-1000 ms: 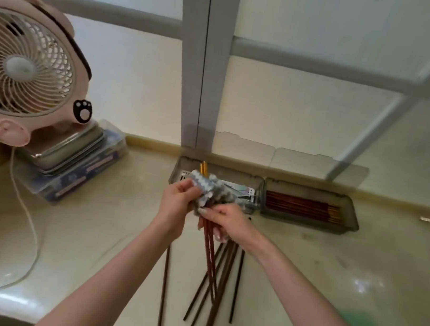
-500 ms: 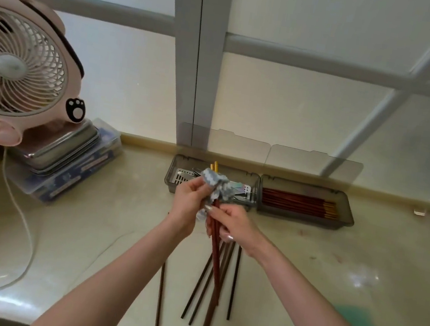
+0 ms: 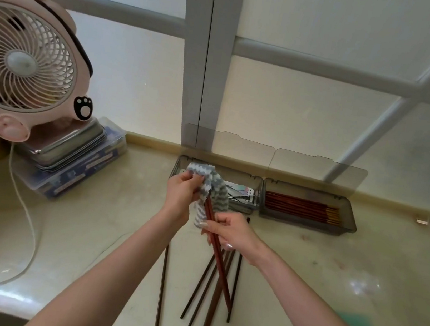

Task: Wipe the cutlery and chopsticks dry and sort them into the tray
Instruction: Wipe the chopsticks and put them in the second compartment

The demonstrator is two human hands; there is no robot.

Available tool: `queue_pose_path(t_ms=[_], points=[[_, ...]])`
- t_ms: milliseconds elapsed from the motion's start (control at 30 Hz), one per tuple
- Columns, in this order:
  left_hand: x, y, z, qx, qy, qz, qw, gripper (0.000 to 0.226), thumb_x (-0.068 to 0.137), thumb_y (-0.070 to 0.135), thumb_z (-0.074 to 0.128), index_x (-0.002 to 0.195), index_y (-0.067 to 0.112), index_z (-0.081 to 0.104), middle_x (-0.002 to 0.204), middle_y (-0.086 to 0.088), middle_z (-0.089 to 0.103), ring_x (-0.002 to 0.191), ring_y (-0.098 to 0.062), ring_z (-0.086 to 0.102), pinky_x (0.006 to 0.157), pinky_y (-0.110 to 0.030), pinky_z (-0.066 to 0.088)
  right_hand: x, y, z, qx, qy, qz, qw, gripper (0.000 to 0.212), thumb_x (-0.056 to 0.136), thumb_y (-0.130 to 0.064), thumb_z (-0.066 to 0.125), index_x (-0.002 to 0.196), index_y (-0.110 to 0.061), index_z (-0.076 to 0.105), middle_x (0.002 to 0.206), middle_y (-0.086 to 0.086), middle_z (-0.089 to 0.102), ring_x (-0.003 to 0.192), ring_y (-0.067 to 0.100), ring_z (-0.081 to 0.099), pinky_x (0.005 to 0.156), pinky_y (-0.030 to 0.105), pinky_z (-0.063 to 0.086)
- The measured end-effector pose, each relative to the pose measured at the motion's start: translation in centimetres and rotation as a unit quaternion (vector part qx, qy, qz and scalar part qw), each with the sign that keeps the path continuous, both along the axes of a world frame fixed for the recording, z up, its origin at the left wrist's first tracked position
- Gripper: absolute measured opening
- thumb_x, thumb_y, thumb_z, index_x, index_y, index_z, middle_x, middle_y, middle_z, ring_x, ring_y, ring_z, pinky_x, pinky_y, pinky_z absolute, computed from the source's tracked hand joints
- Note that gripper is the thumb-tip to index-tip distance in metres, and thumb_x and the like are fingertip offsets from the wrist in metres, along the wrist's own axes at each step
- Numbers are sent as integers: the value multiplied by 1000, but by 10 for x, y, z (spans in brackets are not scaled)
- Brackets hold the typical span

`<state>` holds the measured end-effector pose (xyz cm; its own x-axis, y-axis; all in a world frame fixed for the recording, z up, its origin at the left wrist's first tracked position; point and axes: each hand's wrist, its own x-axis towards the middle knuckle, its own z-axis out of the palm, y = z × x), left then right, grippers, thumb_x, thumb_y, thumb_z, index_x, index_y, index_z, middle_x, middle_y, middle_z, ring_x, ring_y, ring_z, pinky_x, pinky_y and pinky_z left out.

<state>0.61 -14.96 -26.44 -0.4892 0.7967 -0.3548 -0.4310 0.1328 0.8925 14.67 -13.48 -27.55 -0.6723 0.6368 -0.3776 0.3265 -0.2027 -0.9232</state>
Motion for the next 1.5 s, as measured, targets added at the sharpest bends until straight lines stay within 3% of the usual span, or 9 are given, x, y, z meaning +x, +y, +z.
queue_pose_path(t_ms=[300,367,467,533,633,833,1100,1267,1500], points=[[20,-19,-13,3,27,-106,994,18,90,-2,50,88,6,66,70,2,69,57,-5,62,52,-15,47,-3,5,0,-46,19,-114,992,29,88,-19,63,86,10,64,44,-1,57,31,7,40,33,17,27],[16,-18,-12,-13,41,-107,993,19,88,-6,50,83,6,64,68,-1,67,58,-10,62,54,-20,49,1,5,8,-24,-44,-67,996,25,88,-25,63,83,0,67,53,0,66,36,9,52,34,16,35],[13,-19,-12,-43,62,-105,992,23,89,-6,48,81,7,64,70,-3,66,61,-14,60,57,-25,48,8,14,23,144,-203,-51,967,30,85,-40,61,81,-12,70,59,-5,66,39,3,55,42,12,41],[13,-21,-13,-57,91,-161,981,20,90,-5,48,85,3,66,71,-5,66,61,-15,59,55,-24,47,13,27,27,223,-162,-143,951,25,84,-40,63,83,-17,69,70,-1,67,42,3,54,47,12,44],[15,-21,-11,-70,136,-265,952,19,90,-3,48,88,2,66,75,-6,67,61,-11,61,53,-19,47,12,41,34,177,-42,-159,970,16,83,-26,70,97,-18,69,80,1,68,48,4,55,48,15,44],[14,-23,-2,-76,170,-344,920,21,95,7,46,87,8,65,75,-1,64,62,-7,58,55,-14,45,14,49,27,121,-44,-151,980,6,80,-5,72,76,-8,69,60,10,65,45,10,58,47,19,51],[11,-17,4,-85,263,-400,874,21,95,12,48,80,8,62,67,0,55,58,-6,49,51,-10,39,49,91,27,124,-50,-269,954,5,82,-4,69,77,-7,69,65,11,66,52,16,61,52,22,55],[7,-21,-4,-92,308,-425,846,25,95,13,48,89,-6,63,77,-12,56,69,-18,49,59,-23,37,84,113,29,120,-56,-325,936,4,83,-3,67,84,0,70,67,9,65,52,12,61,52,20,55],[-9,-36,-23,-110,207,-399,886,27,92,0,46,70,6,60,62,-6,55,47,-8,46,46,-15,37,135,137,41,120,-63,-368,920,6,85,0,65,88,4,67,69,10,64,44,6,58,46,17,51]])
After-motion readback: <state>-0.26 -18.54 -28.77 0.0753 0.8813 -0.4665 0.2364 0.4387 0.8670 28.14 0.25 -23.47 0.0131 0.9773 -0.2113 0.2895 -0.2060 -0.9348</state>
